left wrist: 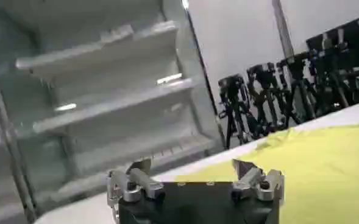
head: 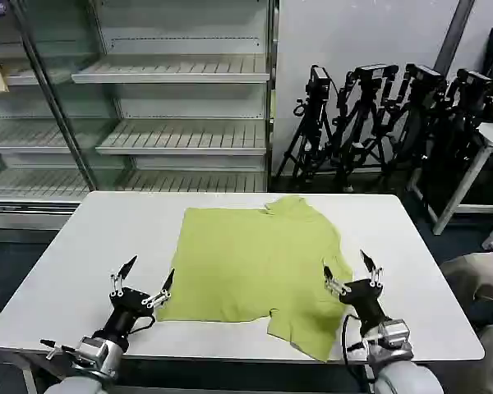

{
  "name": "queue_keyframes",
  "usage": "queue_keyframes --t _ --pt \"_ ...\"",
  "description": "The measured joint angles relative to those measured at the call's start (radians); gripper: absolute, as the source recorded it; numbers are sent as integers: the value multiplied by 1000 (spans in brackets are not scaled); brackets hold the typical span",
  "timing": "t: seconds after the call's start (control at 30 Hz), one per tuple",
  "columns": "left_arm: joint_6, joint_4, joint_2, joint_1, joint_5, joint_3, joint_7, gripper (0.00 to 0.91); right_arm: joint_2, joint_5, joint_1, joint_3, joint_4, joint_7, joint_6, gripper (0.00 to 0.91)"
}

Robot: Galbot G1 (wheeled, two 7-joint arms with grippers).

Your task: Fold and organize the clothes.

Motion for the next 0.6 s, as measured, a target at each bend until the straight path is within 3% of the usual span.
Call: queue_keyframes --t 0.27,0.6 --pt "194 -36 15 54 -58 -15 -21 907 -3 1 -103 -8 48 -4 -69 907" --pt "305 -38 12 62 -112 -13 -30 907 -6 -10 -155 -16 70 0 -147 907"
